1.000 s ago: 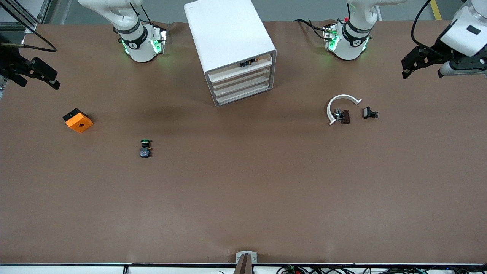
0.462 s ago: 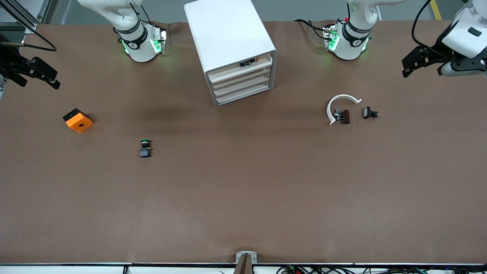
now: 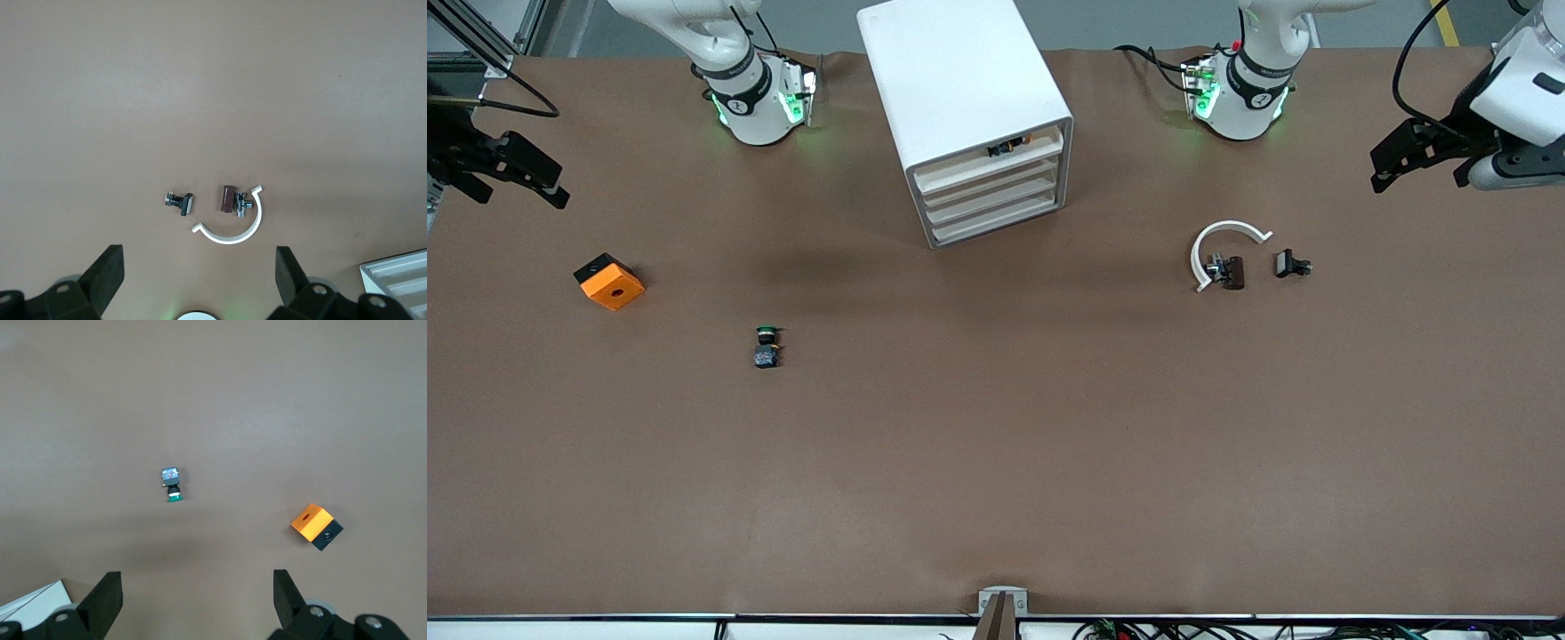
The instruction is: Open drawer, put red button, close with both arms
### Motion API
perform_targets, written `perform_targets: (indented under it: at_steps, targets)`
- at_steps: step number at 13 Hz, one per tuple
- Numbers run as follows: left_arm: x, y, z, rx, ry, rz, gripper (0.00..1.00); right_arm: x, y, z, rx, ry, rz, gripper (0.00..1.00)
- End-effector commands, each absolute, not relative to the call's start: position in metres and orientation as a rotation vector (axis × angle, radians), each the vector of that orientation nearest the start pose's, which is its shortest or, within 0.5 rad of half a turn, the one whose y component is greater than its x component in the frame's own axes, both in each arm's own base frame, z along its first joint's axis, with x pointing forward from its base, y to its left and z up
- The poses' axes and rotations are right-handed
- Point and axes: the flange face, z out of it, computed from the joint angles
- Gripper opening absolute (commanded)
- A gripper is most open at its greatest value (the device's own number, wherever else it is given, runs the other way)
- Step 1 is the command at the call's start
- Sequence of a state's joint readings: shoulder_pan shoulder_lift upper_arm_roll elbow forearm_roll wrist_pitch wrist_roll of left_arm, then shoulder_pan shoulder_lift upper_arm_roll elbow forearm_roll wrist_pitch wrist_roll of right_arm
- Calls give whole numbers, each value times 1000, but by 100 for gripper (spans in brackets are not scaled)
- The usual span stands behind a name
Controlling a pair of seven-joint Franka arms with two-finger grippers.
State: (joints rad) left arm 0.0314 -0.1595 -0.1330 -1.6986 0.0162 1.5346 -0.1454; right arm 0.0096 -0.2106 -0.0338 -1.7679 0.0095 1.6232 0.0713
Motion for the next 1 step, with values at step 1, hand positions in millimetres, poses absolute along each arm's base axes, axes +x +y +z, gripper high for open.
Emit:
perform_targets:
  at_steps: [1]
  targets:
    - [501,-53,651,-3105,-89,5,100,491,-7,653,-3096,152,-124,100]
